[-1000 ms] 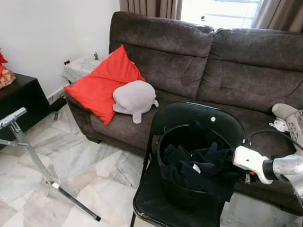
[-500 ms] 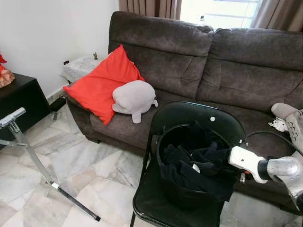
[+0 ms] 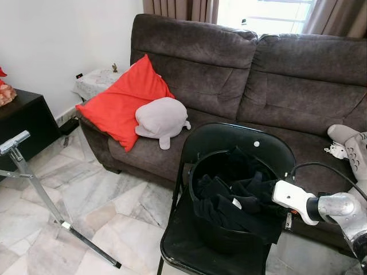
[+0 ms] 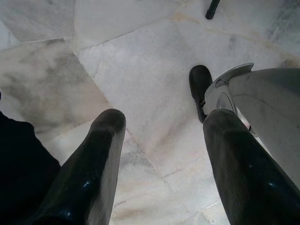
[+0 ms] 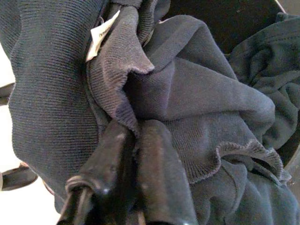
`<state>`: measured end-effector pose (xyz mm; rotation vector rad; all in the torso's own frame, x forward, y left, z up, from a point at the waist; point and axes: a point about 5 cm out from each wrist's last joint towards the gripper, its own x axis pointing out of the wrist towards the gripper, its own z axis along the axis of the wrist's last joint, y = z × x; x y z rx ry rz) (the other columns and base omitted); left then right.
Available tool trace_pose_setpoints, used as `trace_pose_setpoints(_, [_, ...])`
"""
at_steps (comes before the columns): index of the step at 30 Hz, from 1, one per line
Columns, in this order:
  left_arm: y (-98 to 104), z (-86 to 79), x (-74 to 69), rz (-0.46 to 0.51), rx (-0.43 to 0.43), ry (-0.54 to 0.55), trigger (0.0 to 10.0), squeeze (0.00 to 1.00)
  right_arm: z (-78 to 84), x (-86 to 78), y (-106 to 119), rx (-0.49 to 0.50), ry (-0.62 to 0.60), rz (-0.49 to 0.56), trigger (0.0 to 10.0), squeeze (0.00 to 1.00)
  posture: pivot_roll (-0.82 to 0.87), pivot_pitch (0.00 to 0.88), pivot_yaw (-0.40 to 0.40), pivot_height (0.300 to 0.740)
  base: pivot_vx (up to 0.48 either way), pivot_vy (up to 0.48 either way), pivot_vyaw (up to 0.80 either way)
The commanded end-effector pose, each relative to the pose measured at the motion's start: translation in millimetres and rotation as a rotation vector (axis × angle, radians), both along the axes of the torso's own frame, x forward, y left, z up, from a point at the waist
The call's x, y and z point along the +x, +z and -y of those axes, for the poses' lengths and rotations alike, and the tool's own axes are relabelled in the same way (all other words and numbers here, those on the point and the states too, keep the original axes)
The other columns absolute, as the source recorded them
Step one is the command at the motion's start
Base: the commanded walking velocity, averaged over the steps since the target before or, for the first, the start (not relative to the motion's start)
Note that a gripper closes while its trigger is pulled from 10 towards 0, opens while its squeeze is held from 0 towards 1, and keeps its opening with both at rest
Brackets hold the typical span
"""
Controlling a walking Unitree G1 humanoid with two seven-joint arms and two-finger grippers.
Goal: Hang hanger
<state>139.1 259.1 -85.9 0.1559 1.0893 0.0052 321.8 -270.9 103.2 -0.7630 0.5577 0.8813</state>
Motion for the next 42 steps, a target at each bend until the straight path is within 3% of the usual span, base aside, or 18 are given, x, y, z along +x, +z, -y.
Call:
trace_pose_setpoints(1, [0.0, -3.2, -2.8, -0.006, 0.005, 0.005, 10.0, 0.00, -3.2, 1.8, 0.6, -0.007, 0.016, 0.012, 0.0, 0.00, -0.02, 0.000, 0.022, 0.740, 0.000, 0.000, 0.00])
trace_pose_setpoints(8, [-0.1, -3.3, -3.4, -0.009, 0.009, 0.000, 10.0, 0.00, -15.4, 7.1, 5.8, 0.094, 0.022, 0.077, 0.0, 0.00, -0.02, 0.000, 0.022, 0.740, 0.000, 0.000, 0.00])
trace_pose_setpoints(15, [0.0, -3.9, -3.5, -0.009, 0.015, -0.004, 10.0, 0.00, -34.1, 16.5, 18.6, 0.224, 0.028, 0.212, 0.0, 0.00, -0.02, 0.000, 0.028, 0.740, 0.000, 0.000, 0.00])
trace_pose_setpoints(16, [0.0, -3.8, -3.3, -0.008, 0.016, -0.004, 10.0, 0.00, -41.4, 19.6, 24.6, 0.281, 0.030, 0.261, 0.0, 0.00, -0.02, 0.000, 0.029, 0.740, 0.000, 0.000, 0.00])
trace_pose_setpoints(28, [0.4, -4.1, -2.5, -0.005, 0.024, -0.006, 10.0, 0.00, -73.5, 24.0, 68.8, 0.471, 0.136, 0.462, 0.0, 0.00, -0.03, 0.000, 0.030, 0.740, 0.000, 0.000, 0.00])
trace_pose_setpoints(33, [0.4, -3.4, -1.9, -0.004, 0.021, -0.007, 10.0, 0.00, -91.1, 9.6, 70.3, 0.481, 0.230, 0.449, 0.0, 0.00, -0.03, 0.000, 0.027, 0.740, 0.000, 0.000, 0.00])
trace_pose_setpoints(38, [0.4, -3.2, -1.5, -0.003, 0.020, -0.007, 10.0, 0.00, -99.6, 1.1, 68.3, 0.505, 0.241, 0.429, 0.0, 0.00, -0.03, 0.000, 0.027, 0.740, 0.000, 0.000, 0.00])
trace_pose_setpoints(42, [0.4, -2.9, -1.2, -0.003, 0.018, -0.004, 10.0, 0.00, -105.5, -9.0, 49.1, 0.473, 0.230, 0.347, 0.0, 0.00, -0.03, 0.000, 0.024, 0.740, 0.000, 0.000, 0.00])
